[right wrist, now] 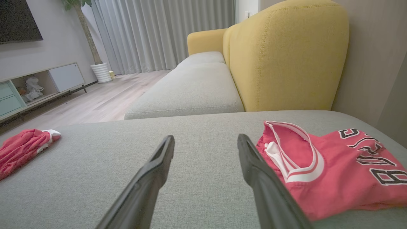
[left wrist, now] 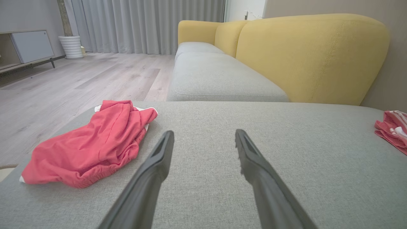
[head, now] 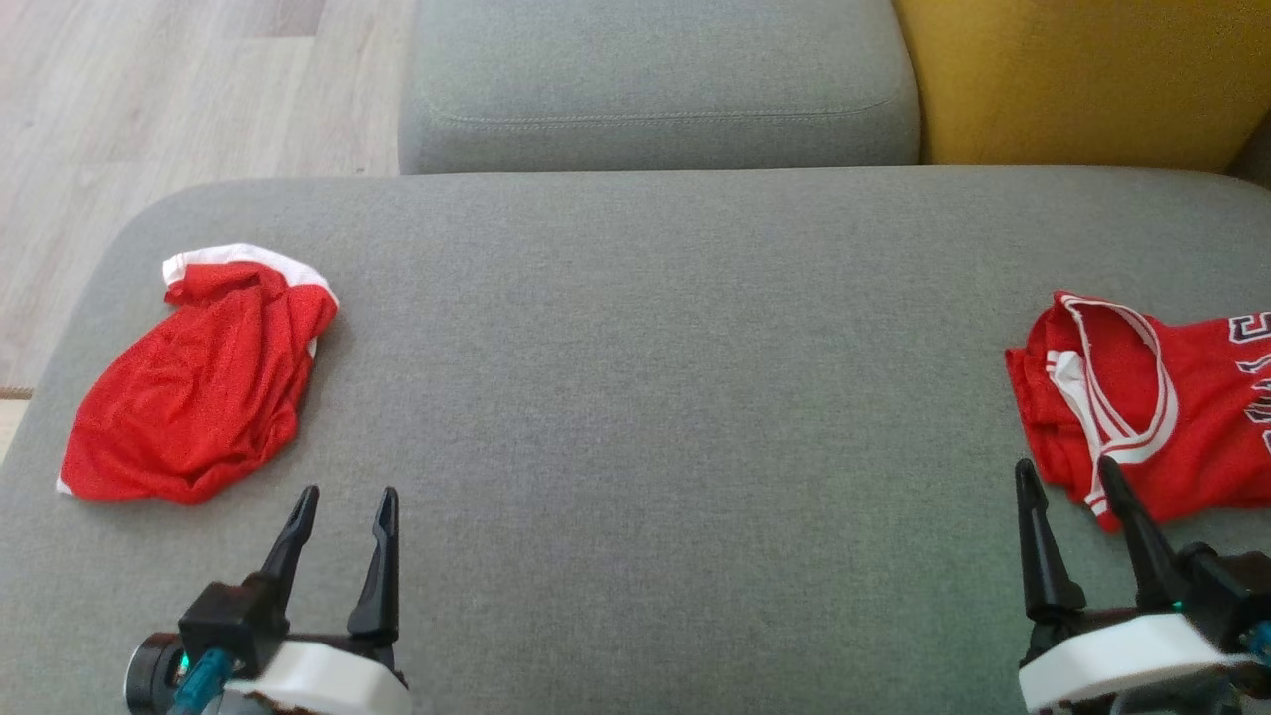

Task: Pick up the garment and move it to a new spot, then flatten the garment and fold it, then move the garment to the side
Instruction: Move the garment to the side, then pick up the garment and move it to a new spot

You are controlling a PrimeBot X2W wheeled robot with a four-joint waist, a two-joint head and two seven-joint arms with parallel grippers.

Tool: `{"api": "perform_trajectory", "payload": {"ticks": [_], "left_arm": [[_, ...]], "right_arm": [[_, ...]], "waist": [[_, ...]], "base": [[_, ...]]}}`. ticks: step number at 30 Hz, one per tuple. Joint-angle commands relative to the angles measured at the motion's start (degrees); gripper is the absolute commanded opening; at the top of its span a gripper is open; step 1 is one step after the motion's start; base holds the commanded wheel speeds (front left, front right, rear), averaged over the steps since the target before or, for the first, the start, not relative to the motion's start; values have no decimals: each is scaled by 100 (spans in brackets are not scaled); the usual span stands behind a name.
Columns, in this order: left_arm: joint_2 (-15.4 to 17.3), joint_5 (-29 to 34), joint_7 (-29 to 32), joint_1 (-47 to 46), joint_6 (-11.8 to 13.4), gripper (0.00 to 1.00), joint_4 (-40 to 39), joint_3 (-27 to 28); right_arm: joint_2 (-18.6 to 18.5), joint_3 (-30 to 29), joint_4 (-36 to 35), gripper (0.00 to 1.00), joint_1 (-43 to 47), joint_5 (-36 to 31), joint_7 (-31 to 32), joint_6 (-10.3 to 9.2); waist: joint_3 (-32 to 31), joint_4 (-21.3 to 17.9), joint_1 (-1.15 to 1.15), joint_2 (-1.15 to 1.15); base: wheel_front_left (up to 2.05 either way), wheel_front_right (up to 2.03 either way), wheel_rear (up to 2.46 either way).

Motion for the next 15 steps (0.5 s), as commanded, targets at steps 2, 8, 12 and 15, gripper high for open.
{"api": "perform_trajectory", "payload": {"ticks": [2, 8, 12, 15], "left_arm": [[74, -22, 4, -136, 35, 100, -205, 171], [89, -32, 24, -132, 68, 100, -223, 145], [100, -41, 37, -138, 90, 100, -229, 132], [107, -48, 39, -144, 107, 100, -236, 122]], "right_arm": [[-35, 114, -249, 100, -132, 27, 10, 37], [-35, 97, -251, 100, -143, 39, 5, 37], [-35, 88, -255, 100, -137, 56, 7, 37], [-35, 88, -248, 100, -143, 63, -2, 37]], "waist": [[-3, -21, 1, 0], [8, -56, 1, 0], [6, -59, 1, 0], [7, -57, 1, 0]], "base": [[0, 0, 0], [0, 0, 0], [0, 0, 0], [0, 0, 0]]}}
